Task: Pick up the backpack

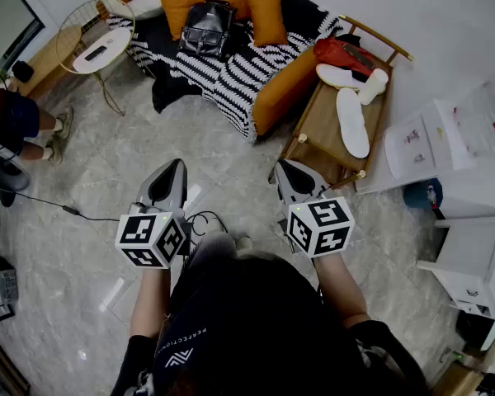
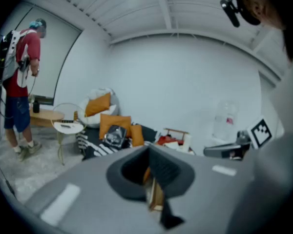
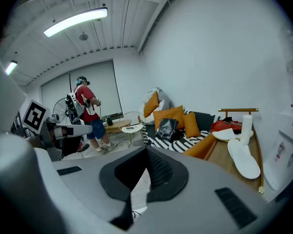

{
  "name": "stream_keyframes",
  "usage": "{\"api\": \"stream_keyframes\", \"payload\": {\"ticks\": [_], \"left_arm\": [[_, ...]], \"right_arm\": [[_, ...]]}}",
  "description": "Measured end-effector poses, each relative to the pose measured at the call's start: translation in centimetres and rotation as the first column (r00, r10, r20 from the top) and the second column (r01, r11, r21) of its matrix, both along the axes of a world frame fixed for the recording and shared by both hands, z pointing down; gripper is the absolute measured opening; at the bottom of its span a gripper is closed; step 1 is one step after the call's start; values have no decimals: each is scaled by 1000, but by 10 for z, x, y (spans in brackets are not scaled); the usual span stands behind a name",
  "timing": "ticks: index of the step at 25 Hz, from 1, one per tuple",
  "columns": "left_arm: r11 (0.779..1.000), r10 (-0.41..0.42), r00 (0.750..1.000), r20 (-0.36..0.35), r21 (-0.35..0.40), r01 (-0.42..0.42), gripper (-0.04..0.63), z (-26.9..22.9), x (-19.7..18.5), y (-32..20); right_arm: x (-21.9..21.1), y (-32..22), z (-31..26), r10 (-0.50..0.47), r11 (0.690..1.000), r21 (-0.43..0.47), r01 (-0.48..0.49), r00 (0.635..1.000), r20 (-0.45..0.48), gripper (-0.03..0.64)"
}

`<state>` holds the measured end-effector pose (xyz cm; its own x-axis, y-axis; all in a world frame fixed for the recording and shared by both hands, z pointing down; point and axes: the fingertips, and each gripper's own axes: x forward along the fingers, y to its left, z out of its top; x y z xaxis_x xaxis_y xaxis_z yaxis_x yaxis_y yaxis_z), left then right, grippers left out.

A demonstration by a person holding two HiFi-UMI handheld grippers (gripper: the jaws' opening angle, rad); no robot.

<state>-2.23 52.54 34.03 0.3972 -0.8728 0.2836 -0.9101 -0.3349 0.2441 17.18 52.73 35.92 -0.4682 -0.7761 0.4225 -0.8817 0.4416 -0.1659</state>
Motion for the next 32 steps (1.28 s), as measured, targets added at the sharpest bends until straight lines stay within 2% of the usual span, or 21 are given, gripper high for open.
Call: {"api": "stream_keyframes", "payload": {"ticks": [4,10,22,32], "left_arm": [[1000,-4,1000,-2,-16,4,8,7,11,-1],[1000,6,1000,7,-16,-6,8,9,22,-1],[999,42,999,20,-15,-42,8,13,30,-14],[999,3,1000,28,-40,-2,9,23,10,-25]], "right_arm": [[13,1,8,5,1000,-16,-5,1000,0,-5],[23,4,17,11,999,-54,-7,998,65,-3],[29,8,35,21,996,-92,-17,999,39,-3],[12,-8,45,-1,993,-115,5,999,35,-3]]}}
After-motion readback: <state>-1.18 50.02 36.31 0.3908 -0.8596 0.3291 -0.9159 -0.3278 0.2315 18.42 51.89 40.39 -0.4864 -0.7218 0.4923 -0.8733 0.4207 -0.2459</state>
